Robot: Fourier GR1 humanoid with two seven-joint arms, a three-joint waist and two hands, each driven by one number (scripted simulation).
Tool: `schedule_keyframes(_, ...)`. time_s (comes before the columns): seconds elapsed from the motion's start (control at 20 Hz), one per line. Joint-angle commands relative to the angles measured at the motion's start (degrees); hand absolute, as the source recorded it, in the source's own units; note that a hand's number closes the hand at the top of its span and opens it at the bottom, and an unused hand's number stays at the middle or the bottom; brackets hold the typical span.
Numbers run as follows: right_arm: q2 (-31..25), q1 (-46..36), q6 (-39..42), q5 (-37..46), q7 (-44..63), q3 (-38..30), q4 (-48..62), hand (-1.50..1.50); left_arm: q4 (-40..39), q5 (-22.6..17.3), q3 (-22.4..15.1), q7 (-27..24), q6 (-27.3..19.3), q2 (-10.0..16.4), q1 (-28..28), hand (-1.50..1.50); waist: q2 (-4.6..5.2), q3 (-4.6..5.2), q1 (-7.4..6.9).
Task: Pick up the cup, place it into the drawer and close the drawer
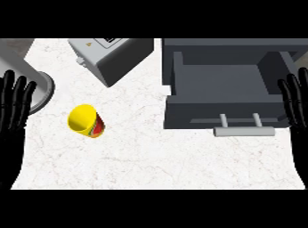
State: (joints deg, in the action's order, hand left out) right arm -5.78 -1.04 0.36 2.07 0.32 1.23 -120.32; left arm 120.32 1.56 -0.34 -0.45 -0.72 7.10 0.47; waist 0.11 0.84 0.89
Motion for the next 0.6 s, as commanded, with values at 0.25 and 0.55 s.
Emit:
schedule_keyframes(0.25,1.1,-2.6,0.6,-1.5,-0.3,1.5,-0.1,-1.50,-5.5,-24.4,-7.7,-4.0,29.0,8.6,-7.0,-1.50,0.77,-0.43,2.86)
schedule_keyframes(0.55,-0.7,-2.6,4.8,-4.0,4.2,3.3,4.7,-1.50,-24.0,-45.9,-0.7,3.3,42.6,17.4,-9.1,-1.50,0.95,-0.70,1.07)
